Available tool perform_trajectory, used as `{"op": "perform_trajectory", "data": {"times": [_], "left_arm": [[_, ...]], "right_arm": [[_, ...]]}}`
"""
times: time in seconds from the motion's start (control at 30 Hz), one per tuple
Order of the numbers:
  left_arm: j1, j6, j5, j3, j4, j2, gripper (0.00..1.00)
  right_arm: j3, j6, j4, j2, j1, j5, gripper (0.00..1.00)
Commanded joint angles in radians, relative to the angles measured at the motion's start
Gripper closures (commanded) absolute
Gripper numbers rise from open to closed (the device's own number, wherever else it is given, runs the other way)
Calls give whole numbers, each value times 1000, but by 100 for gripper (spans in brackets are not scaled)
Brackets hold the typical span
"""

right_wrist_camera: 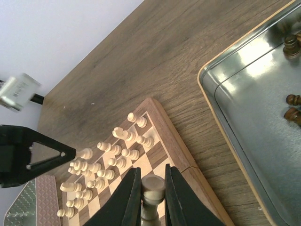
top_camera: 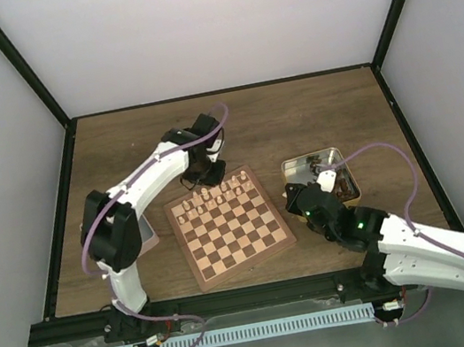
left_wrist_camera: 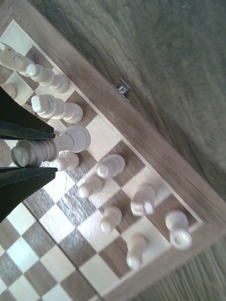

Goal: Set up the chess pieces on the board
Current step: Place the chess piece on the chessboard.

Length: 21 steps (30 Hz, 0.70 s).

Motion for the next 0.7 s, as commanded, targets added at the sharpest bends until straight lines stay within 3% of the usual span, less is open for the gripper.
{"op": "perform_trajectory", "data": {"times": [0.0,0.67], "left_arm": [[9,19,-36,45,-82,60,94],[29,41,26,103,-84,173,93]], "right_arm": [[-17,-30,-20,-40,-10,74,99],[-23,-17,-40,-62,-9,89,99]]}}
